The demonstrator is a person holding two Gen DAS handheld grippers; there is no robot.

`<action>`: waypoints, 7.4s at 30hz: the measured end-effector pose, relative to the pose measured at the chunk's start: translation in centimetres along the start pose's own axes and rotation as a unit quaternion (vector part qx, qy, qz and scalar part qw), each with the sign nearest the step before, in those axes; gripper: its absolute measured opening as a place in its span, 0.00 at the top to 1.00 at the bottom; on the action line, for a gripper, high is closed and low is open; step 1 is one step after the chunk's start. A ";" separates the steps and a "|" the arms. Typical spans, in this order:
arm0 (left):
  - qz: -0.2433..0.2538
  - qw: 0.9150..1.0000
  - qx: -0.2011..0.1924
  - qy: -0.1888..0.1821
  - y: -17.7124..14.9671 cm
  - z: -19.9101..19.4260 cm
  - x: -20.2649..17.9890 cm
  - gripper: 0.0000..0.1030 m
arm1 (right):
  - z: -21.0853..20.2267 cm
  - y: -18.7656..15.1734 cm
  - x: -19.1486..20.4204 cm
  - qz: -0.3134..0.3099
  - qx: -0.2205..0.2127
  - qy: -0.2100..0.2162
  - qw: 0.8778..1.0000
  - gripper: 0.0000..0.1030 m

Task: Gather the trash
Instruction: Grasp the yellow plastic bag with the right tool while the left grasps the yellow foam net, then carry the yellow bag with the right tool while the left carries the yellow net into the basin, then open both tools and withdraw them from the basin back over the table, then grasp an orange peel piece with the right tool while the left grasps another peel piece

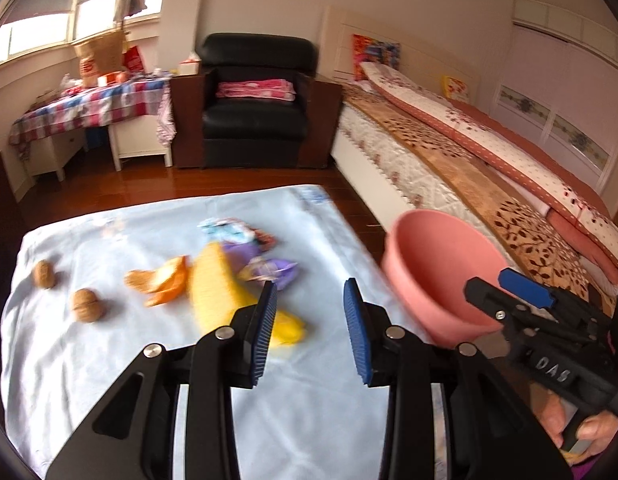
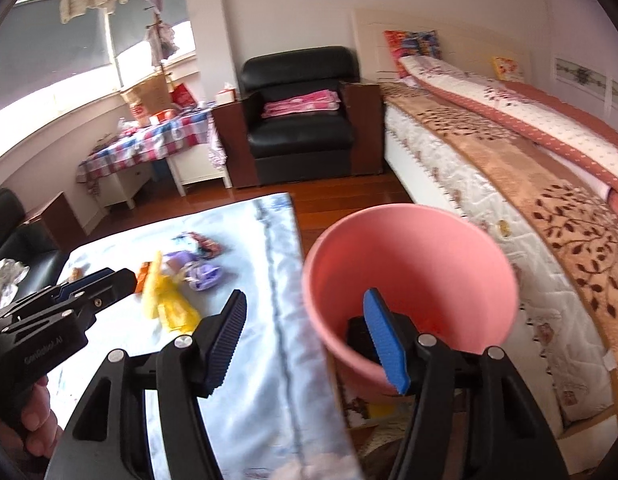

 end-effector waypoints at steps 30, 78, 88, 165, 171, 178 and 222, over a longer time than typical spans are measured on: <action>-0.066 0.995 0.058 0.050 -4.6 1.6 11.3 0.67 | 12.2 -4.0 11.9 -0.102 0.135 0.116 0.979 0.53; 0.003 0.996 0.049 -0.075 2.5 3.9 -6.4 0.91 | 2.8 -0.4 -3.8 0.051 0.052 0.046 0.996 0.82; 0.070 0.990 0.056 -0.108 2.4 5.2 -13.9 0.91 | 1.9 -1.0 -10.8 0.113 0.054 0.003 0.992 0.82; 0.079 0.993 0.046 -0.071 1.1 4.3 -13.3 0.53 | 1.1 -0.5 -9.9 0.095 0.035 -0.048 0.994 0.57; 0.069 0.995 0.039 -0.054 1.2 3.6 -11.5 0.53 | 1.1 -0.5 -8.3 0.086 0.034 -0.036 0.995 0.57; 0.050 0.997 0.033 -0.039 1.3 2.9 -9.0 0.53 | 1.4 -0.6 -6.0 0.070 0.039 -0.025 0.997 0.56; -0.054 0.996 0.067 0.022 -2.1 5.3 12.0 0.53 | 12.7 -2.0 11.3 -0.032 0.127 0.121 0.984 0.57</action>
Point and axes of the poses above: each gripper's, at about its wrist camera, not at the fingertips, and z roughly the way its jaws point, x to its left, y to its top, the point moved 7 cm from there along z, roughly the way its jaws point, and after that the axes turned 5 degrees about y, right-handed, at the moved point
